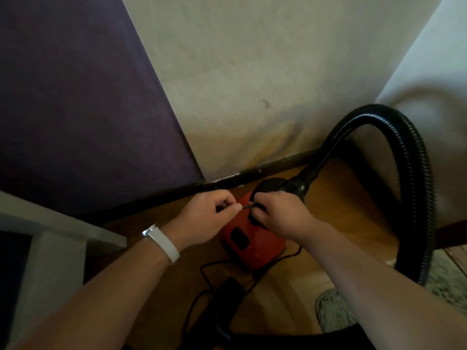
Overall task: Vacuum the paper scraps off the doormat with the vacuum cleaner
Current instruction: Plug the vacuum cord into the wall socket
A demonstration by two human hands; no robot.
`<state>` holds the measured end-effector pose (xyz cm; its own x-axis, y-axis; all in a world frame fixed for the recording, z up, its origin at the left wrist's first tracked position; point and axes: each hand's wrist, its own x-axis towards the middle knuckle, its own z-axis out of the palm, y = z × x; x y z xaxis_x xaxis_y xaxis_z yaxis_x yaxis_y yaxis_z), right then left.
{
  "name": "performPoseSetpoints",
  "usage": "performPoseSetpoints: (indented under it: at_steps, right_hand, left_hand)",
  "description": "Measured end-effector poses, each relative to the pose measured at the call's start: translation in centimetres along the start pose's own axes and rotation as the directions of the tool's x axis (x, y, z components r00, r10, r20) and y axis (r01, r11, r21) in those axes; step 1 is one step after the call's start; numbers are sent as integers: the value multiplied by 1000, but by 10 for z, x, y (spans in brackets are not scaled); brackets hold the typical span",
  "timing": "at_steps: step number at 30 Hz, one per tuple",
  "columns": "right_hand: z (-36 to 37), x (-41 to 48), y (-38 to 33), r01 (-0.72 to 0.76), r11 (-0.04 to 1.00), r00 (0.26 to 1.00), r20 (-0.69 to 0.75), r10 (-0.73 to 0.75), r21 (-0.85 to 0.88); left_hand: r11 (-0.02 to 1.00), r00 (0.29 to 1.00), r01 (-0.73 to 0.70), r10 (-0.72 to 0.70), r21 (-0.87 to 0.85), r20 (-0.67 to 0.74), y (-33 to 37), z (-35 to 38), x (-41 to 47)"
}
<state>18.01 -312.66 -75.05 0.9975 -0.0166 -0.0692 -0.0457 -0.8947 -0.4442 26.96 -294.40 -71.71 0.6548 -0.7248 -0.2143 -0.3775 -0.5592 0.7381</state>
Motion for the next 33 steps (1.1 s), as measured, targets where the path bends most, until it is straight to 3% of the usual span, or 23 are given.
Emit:
performPoseSetpoints:
  at_steps: [3, 6, 8, 10, 12, 14, 16, 18, 19, 22, 24, 33]
  right_hand:
    - [-9, 0, 9, -80, 993, 997, 8, 79, 83]
    - [-17, -14, 10, -163, 944, 986, 85, 144, 287]
    - [-21, -23, -1, -191, 898, 981, 113, 159, 396]
    - [-23, -24, -16, -191, 860, 981, 108, 159, 473]
    - [-23, -19, -32, -165, 850, 986, 72, 149, 500]
    - [-21, -12, -46, -143, 867, 989, 28, 147, 478]
    - [-18, -6, -63, -125, 867, 990, -4, 144, 482]
    - [-18, -3, -82, -107, 853, 989, -31, 143, 511]
    - [-20, -1, -90, -94, 852, 989, -49, 139, 516]
    - [-23, 5, -108, -60, 855, 987, -98, 128, 515]
    - [-25, 10, -118, -54, 856, 983, -125, 137, 515]
    - [-69, 48, -191, 113, 856, 961, -276, 35, 505]
  left_hand:
    - [997, 995, -18, 25, 81, -95, -1, -23, 5]
    - [991, 989, 55, -36, 126, -147, -6, -54, -3]
    - [994, 975, 106, -102, 10, -197, -10, -68, -10]
    - [952, 934, 111, -198, -286, -296, -13, -68, -12]
    - [770, 880, 41, -329, -636, -342, -16, -64, -8]
    - [529, 854, -45, -420, -848, -307, -13, -63, -1]
    - [352, 838, -114, -468, -929, -280, -8, -70, 0]
    - [284, 832, -175, -470, -943, -296, -3, -81, -2]
    - [297, 829, -194, -460, -935, -318, -2, -87, -4]
    - [480, 799, -187, -432, -857, -417, -3, -101, -8]
    - [544, 784, -202, -409, -814, -467, 0, -112, -10]
    - [525, 750, -323, -366, -787, -552, 41, -198, -30]
